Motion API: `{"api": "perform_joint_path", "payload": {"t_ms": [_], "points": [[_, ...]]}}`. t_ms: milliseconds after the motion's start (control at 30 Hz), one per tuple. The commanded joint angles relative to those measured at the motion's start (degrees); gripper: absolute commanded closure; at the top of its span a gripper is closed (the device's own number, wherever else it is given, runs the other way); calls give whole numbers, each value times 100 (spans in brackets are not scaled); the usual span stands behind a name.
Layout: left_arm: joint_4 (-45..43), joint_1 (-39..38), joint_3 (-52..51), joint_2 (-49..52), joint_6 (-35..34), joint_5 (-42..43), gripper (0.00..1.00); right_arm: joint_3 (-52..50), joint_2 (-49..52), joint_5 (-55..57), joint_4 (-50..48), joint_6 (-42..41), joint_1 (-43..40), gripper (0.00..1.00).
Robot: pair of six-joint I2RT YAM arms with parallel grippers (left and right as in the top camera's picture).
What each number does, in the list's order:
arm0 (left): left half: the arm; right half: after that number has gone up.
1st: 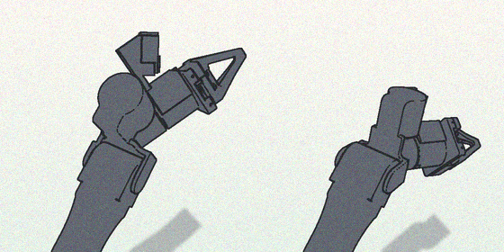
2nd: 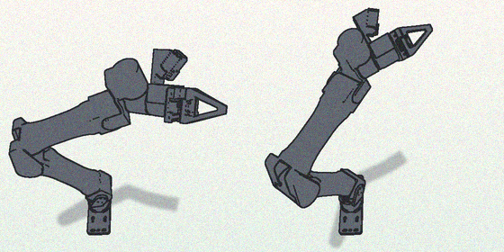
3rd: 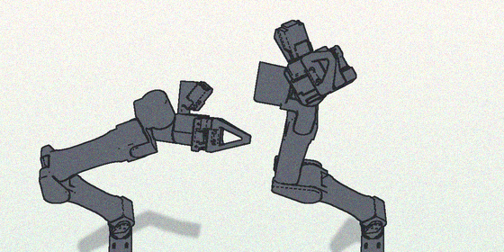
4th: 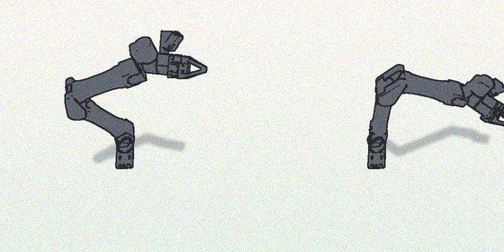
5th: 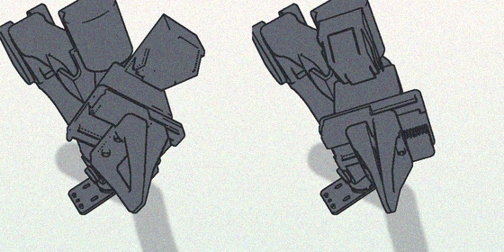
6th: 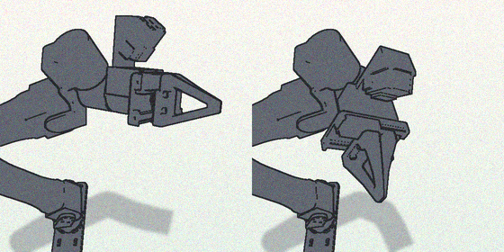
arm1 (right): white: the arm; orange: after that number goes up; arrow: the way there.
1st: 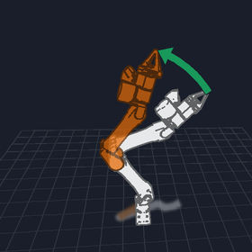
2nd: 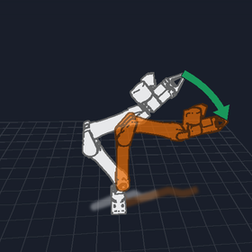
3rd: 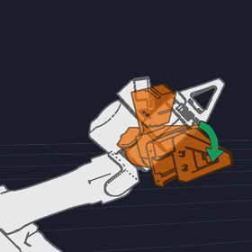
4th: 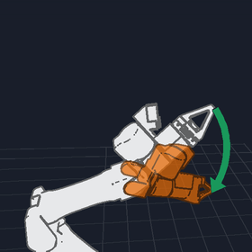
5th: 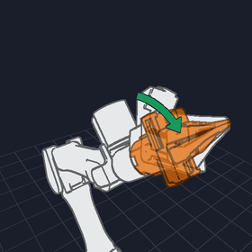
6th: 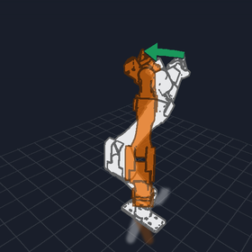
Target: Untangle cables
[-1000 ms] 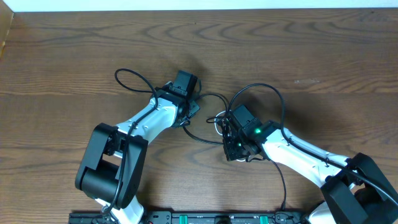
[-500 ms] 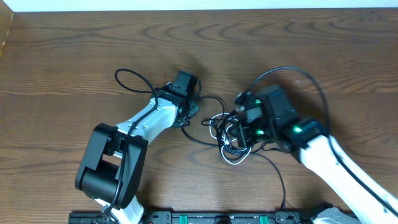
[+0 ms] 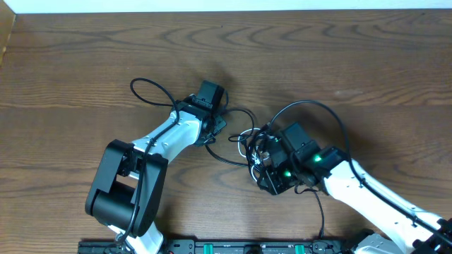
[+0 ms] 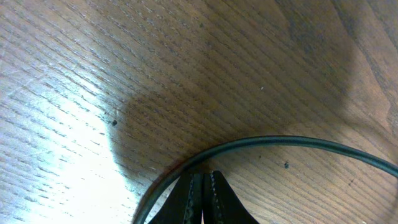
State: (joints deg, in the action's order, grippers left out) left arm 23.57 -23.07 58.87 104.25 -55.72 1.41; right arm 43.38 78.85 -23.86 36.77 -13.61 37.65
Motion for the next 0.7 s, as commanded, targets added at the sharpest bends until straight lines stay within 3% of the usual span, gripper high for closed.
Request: {"api": "perform_joint_path", "payload": {"t_ms": [0,267,533,667], "points": [[42,24,22,-20,-72,-76,91,-271,35,774,-79,420,289,66],[42,24,22,-20,-72,-76,91,-599,385,1303,-667,608,431,67],[42,24,22,-20,-70,-79,91,-599,1056,1266,-1003,1720,446,72],[42,24,22,-20,-72,-81,91,-599,1193,306,-994,2286,446,76]]}}
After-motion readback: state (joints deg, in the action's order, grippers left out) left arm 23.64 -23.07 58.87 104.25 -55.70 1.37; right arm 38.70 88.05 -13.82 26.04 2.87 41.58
